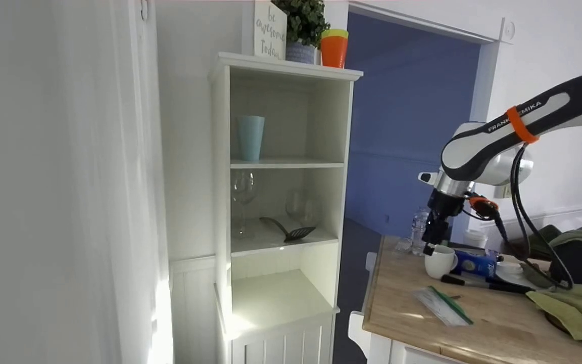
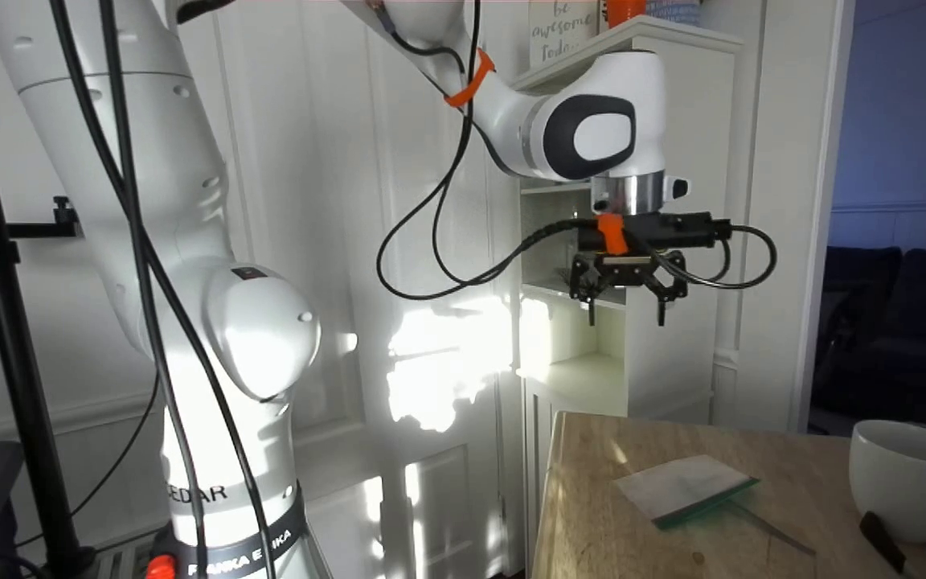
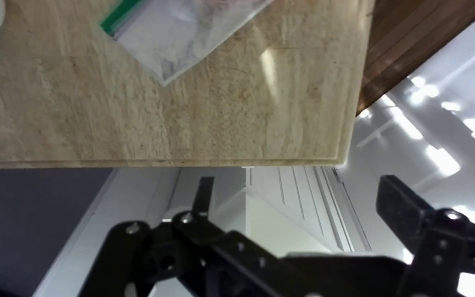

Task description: Put the spoon in the white cup

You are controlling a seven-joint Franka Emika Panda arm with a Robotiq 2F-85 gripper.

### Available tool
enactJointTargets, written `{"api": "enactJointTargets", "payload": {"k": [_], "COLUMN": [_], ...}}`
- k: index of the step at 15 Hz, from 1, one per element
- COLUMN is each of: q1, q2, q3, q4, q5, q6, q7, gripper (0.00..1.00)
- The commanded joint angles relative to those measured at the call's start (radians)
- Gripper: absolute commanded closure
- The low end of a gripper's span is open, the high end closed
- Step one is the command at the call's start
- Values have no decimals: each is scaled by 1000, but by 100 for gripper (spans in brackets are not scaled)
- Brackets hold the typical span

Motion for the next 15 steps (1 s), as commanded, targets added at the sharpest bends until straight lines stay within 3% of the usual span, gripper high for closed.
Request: {"api": "enactJointTargets", "payload": {"k": [1, 2, 3, 4, 7, 15], "q1": [-8, -13, -146, -176, -286, -308], "q2": [93, 110, 137, 152, 148, 175], "q3": [-82, -105, 4, 14, 106, 127], "q4": [33, 37, 37, 30, 14, 26], "q5": [-3, 5, 45, 43, 34, 32], "q6": [35, 26, 21, 47, 55, 67], "q7": [-271, -339, -414, -452, -425, -434], "gripper": [0, 0, 0, 0, 0, 0]}}
